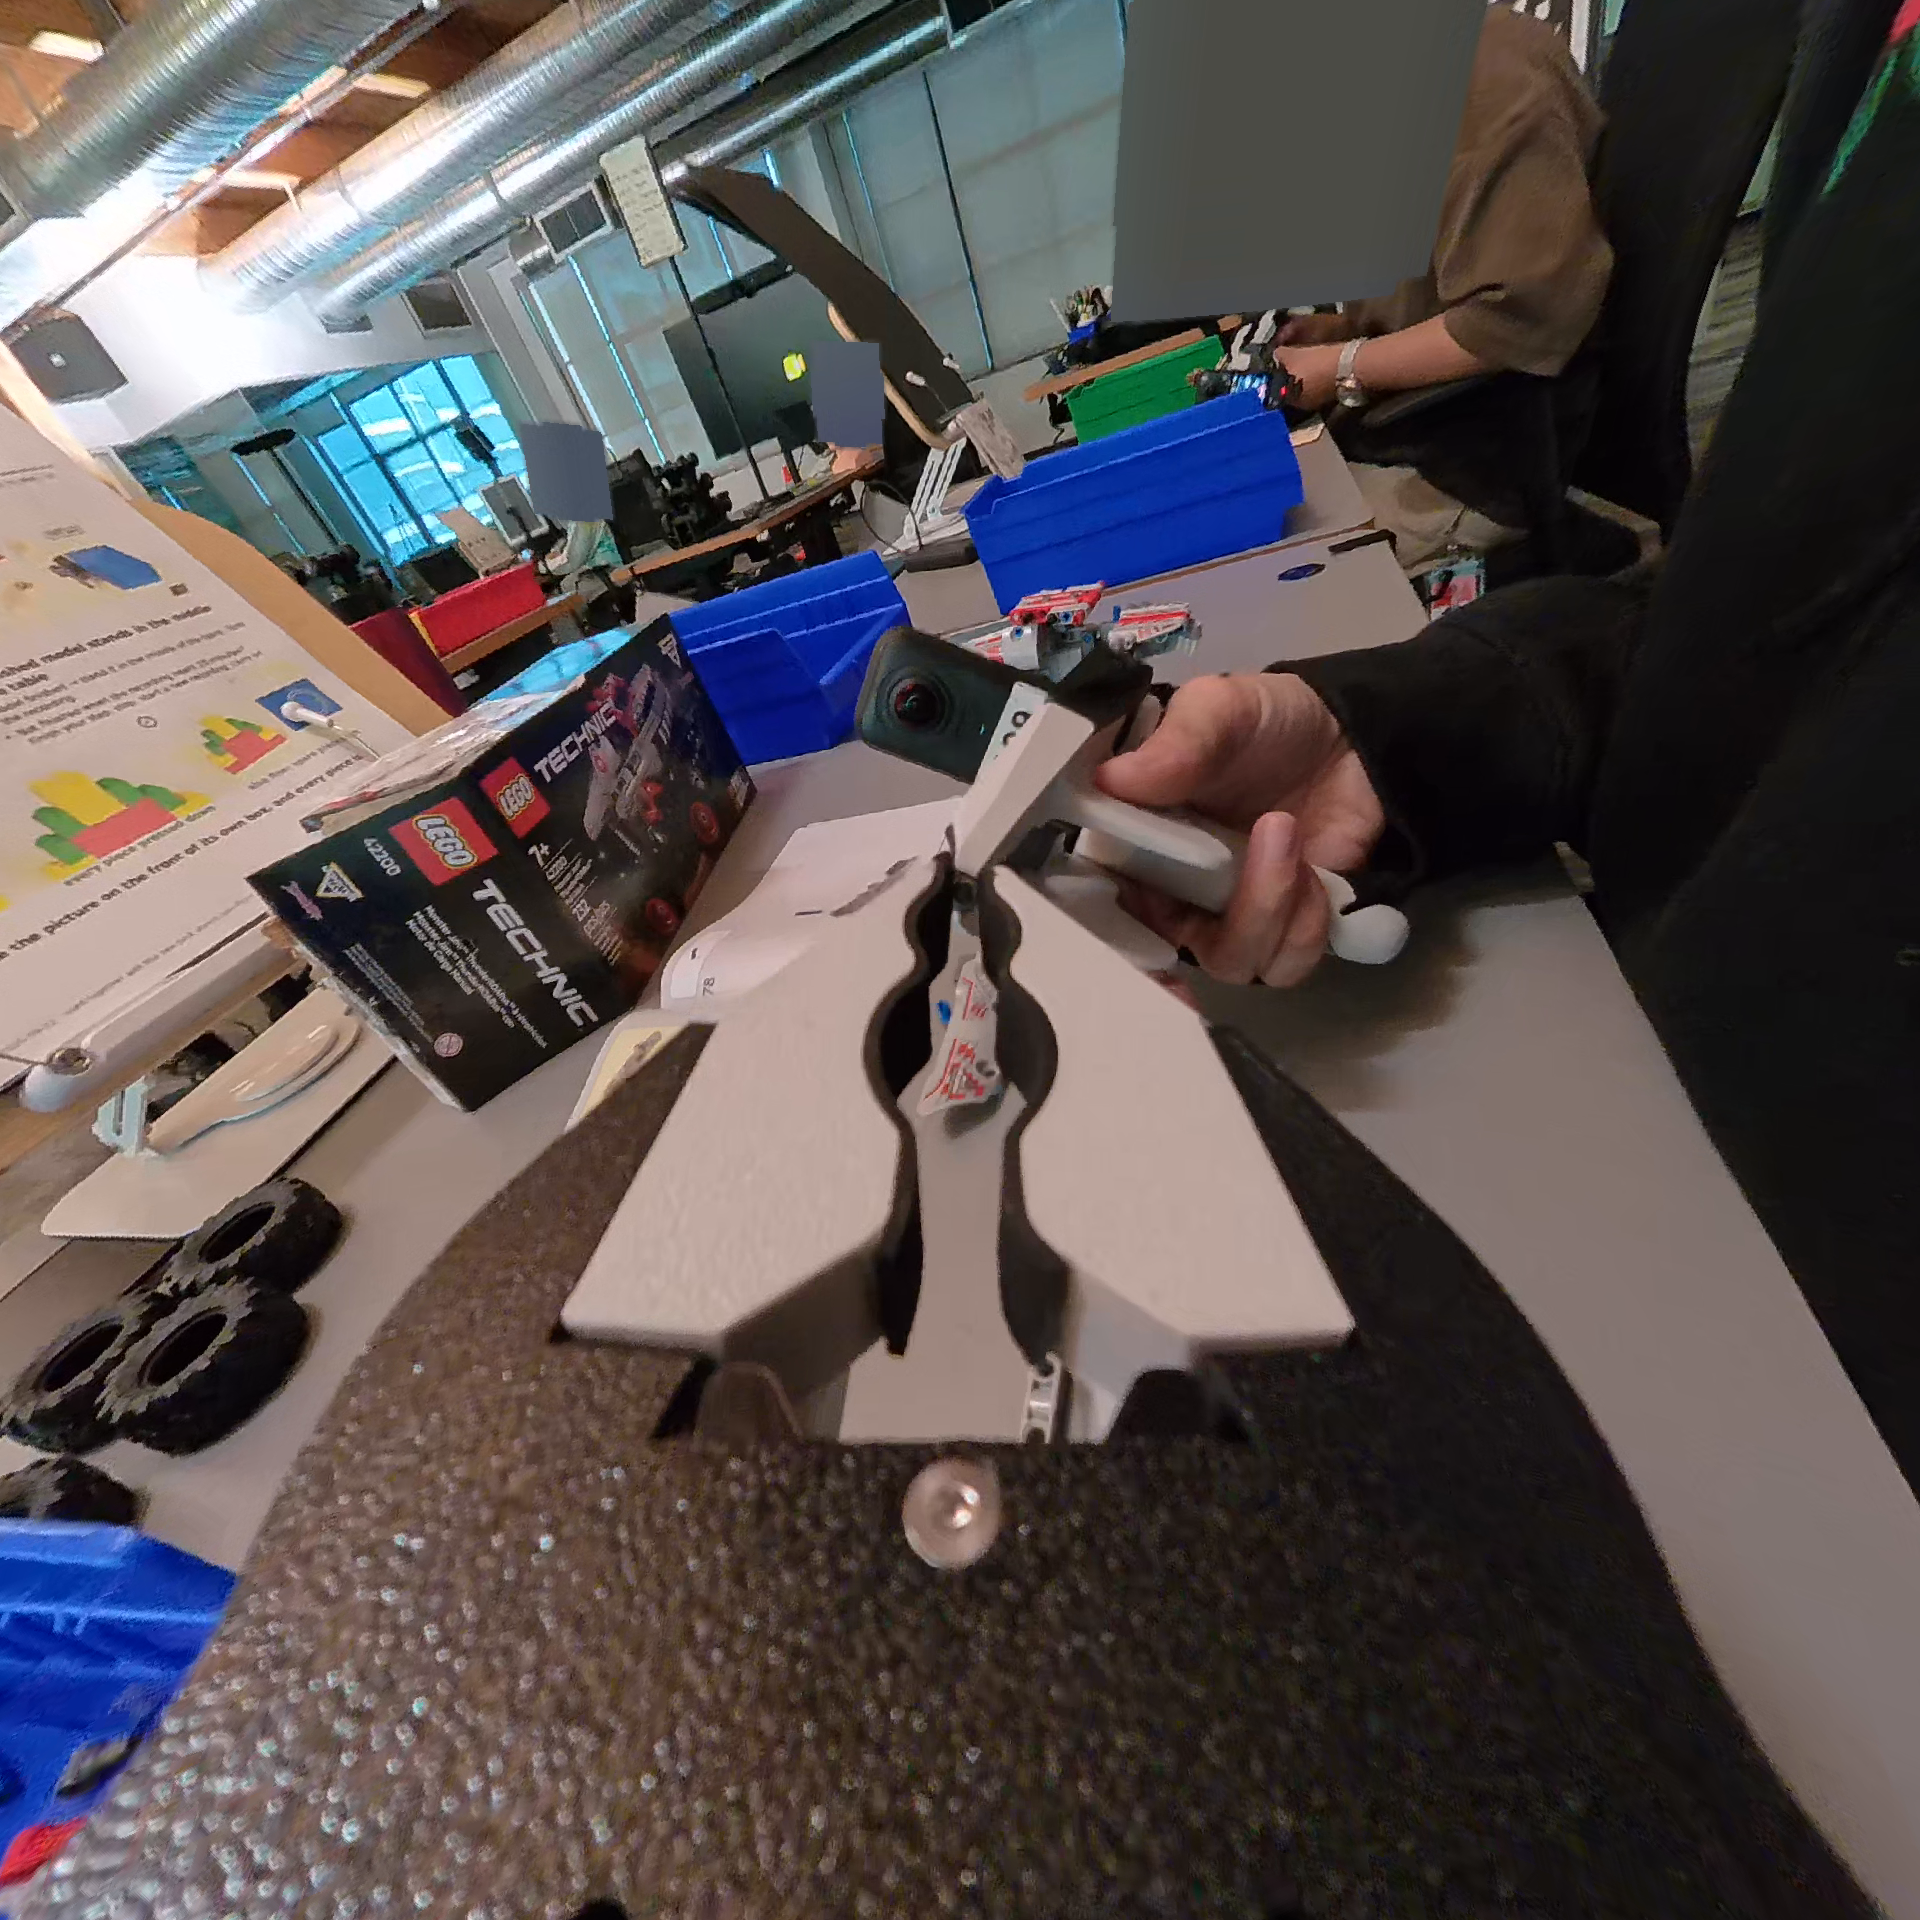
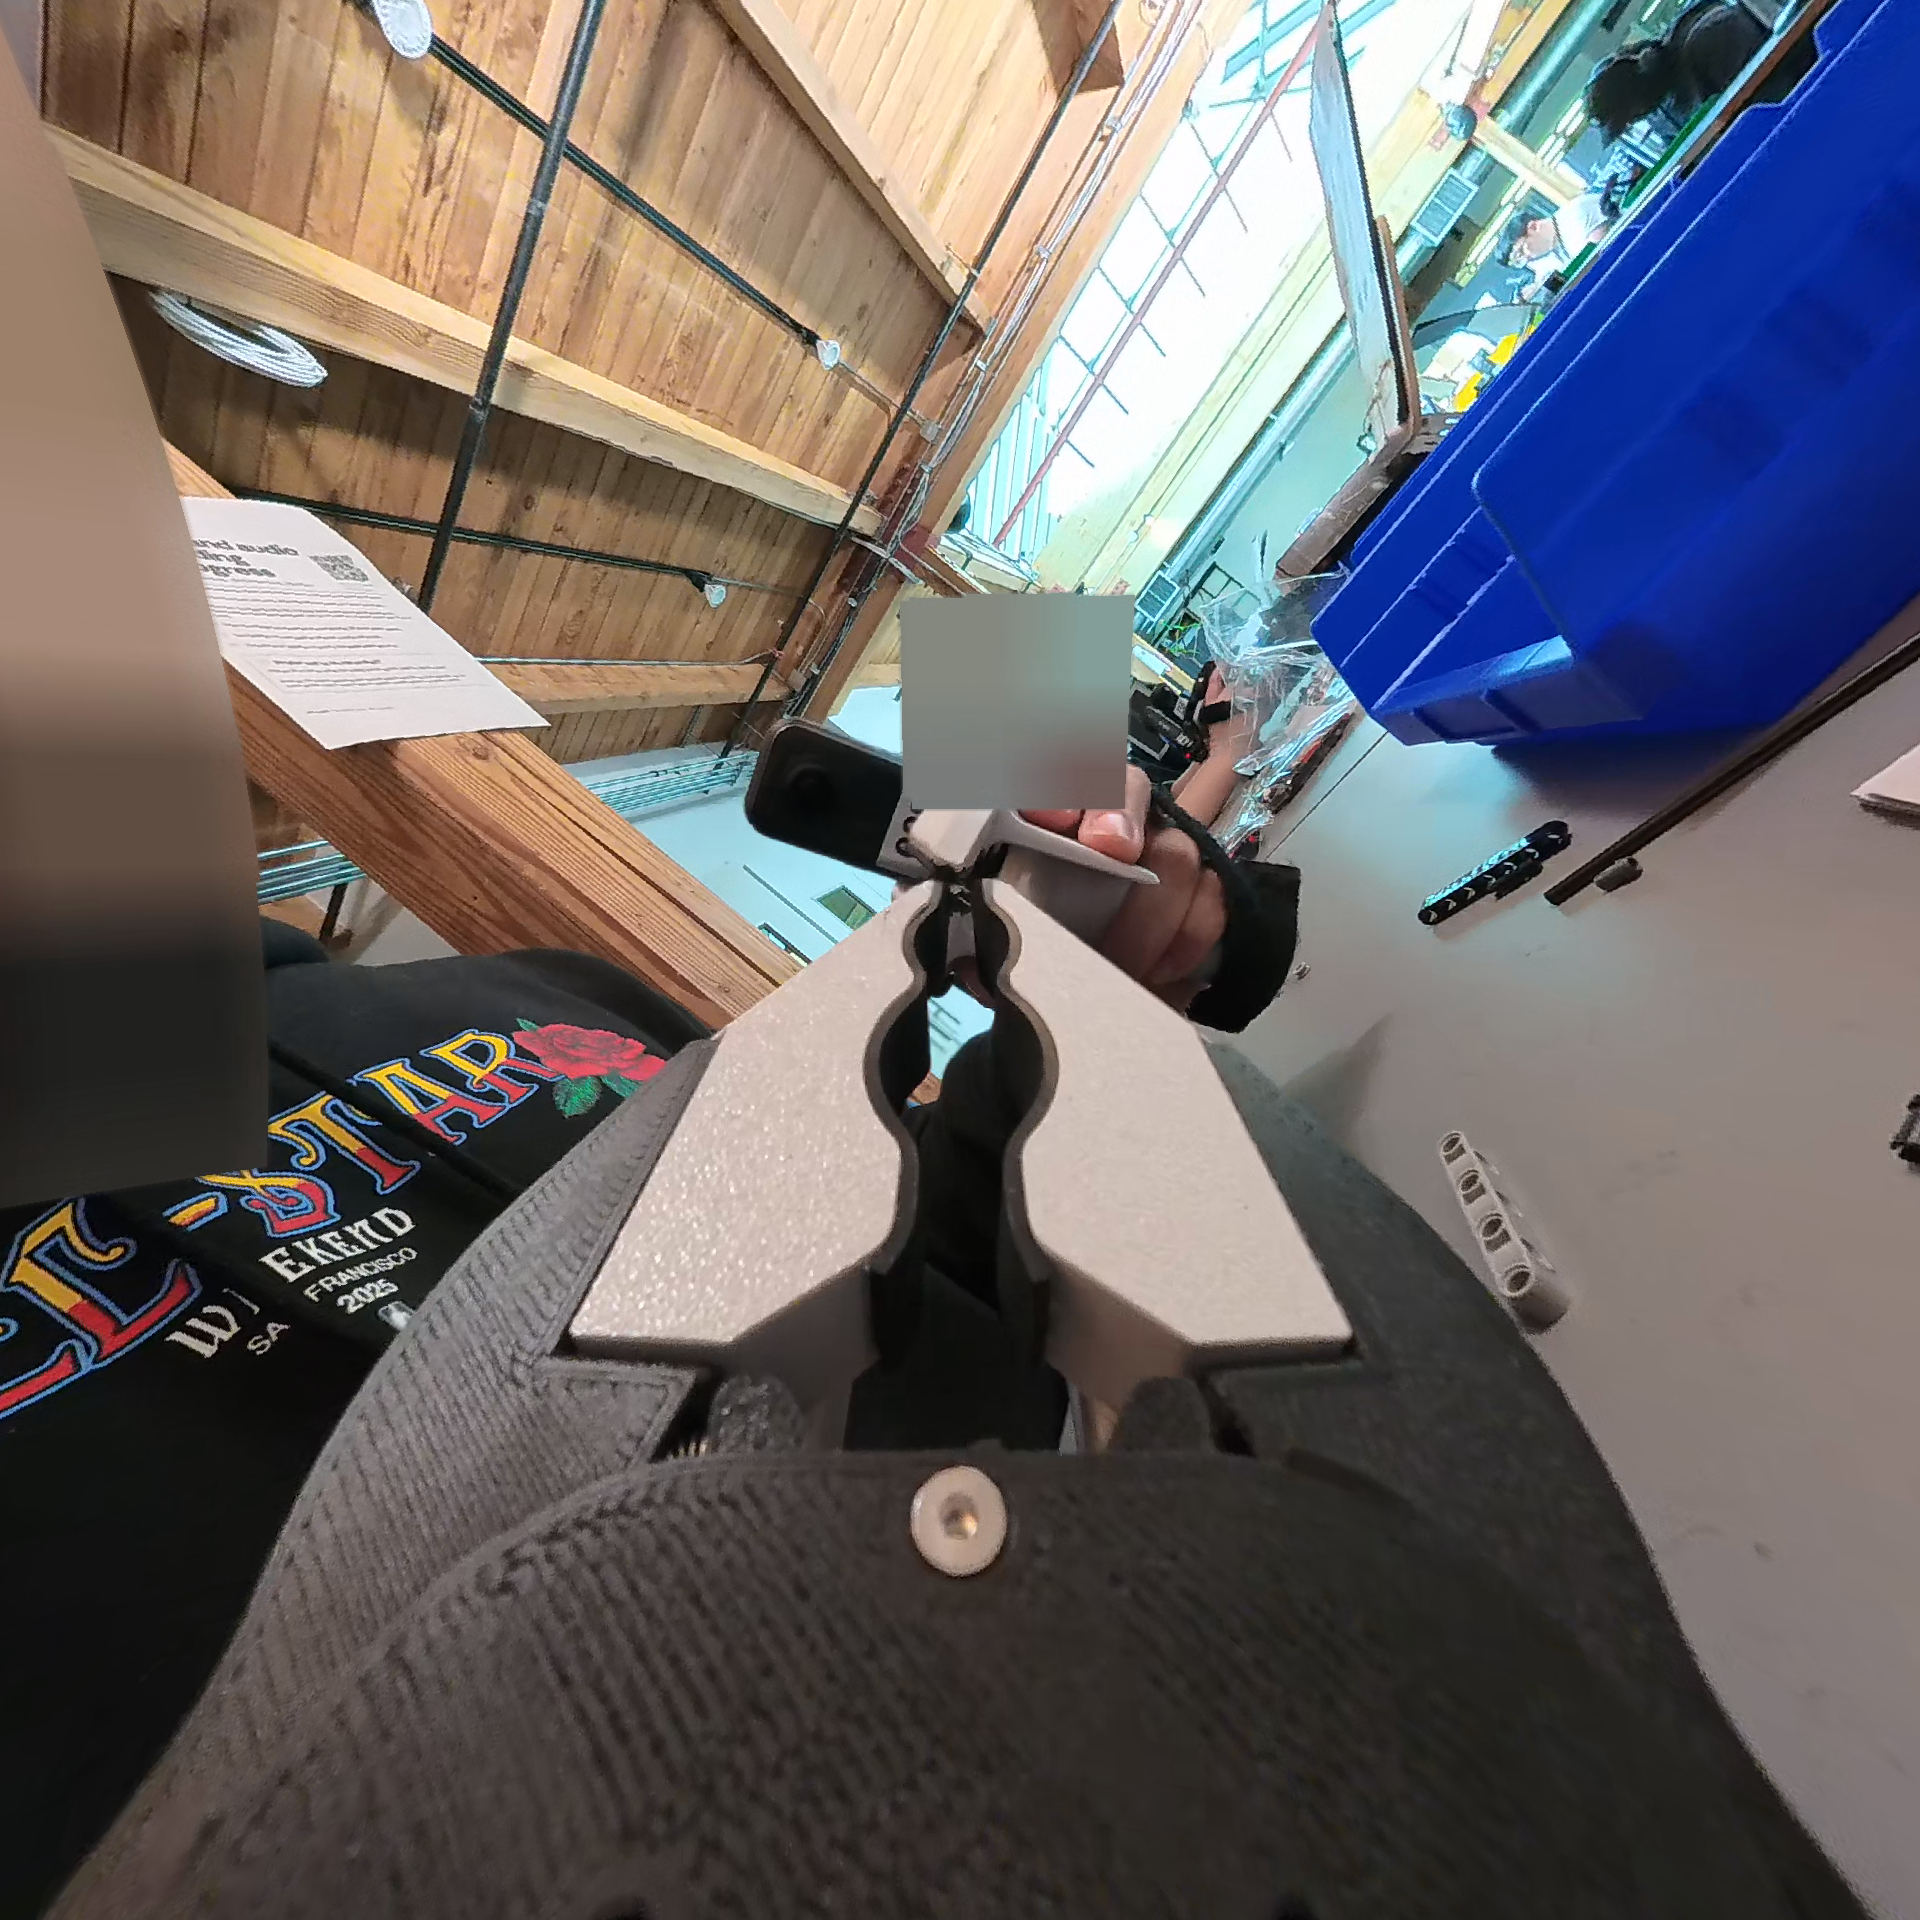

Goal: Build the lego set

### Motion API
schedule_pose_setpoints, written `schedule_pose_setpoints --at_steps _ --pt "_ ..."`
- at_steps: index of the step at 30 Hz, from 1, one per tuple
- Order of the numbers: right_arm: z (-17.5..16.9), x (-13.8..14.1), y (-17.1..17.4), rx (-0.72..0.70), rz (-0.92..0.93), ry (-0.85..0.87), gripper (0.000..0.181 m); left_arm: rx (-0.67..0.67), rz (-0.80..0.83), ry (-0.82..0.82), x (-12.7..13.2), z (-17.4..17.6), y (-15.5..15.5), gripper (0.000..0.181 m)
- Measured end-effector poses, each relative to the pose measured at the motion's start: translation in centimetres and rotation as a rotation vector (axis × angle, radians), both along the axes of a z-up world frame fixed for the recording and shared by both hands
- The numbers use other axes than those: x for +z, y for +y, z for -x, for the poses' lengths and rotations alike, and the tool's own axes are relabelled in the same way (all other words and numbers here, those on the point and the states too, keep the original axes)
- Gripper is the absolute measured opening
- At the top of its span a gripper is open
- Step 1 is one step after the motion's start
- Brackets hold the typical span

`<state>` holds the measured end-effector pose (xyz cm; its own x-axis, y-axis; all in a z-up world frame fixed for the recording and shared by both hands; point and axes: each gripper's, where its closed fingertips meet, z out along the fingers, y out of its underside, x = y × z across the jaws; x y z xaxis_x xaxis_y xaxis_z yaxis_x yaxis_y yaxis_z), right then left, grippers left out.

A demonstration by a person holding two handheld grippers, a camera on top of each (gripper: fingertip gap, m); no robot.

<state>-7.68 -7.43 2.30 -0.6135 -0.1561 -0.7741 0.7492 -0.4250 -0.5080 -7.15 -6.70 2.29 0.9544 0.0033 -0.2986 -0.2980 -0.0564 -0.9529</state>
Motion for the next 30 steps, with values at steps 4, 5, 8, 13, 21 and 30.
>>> schedule_pose_setpoints --at_steps 4,5,8,13,21,30 --pt "0.2 -0.5 0.2 -0.013 -0.029 -0.002 0.003 0.008 0.038 -0.012 -0.5 0.2 0.1 0.001" --pt "0.3 -0.6 0.2 -0.021 -0.045 0.001 0.003 0.013 0.050 -0.014 -0.7 0.3 0.1 0.001" --pt "0.6 -1.2 0.2 -0.050 -0.115 0.031 0.003 0.021 0.074 -0.031 -1.2 0.3 0.2 0.001" --pt "0.5 -2.0 0.2 -0.074 -0.263 0.117 0.006 0.046 0.154 -0.054 -2.4 0.8 0.1 0.001" --pt "0.9 -7.6 1.5 -0.222 -1.057 0.653 0.023 -0.008 0.439 -0.202 -8.5 0.5 -1.7 0.001" --pt "0.8 -11.5 -1.1 -0.069 -1.247 0.735 0.021 0.004 0.563 -0.273 -10.6 1.3 -1.9 0.001"
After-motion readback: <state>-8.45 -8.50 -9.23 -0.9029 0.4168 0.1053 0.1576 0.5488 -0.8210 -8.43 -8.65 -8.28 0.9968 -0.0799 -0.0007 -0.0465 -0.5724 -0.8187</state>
